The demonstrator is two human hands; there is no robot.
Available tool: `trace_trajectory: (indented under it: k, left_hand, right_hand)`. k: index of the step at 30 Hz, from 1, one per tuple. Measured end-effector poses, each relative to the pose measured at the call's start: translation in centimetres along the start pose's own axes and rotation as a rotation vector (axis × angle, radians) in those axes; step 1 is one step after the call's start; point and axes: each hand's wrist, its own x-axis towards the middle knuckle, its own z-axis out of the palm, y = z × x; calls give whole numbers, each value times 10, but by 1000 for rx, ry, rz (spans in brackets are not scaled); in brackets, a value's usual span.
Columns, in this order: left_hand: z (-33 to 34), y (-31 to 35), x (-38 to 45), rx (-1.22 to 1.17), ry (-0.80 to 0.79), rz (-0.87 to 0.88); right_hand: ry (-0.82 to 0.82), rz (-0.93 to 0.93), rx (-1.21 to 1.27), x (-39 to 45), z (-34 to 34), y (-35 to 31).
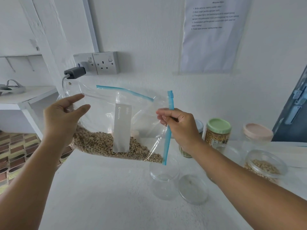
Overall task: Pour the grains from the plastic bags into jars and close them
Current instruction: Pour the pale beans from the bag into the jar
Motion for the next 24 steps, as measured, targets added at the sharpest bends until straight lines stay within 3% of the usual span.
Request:
trace_trajectory:
  k: [24]
  left_hand:
    - [2,6,7,24,-20,30]
  right_hand:
    - [13,46,28,-8,-2,2]
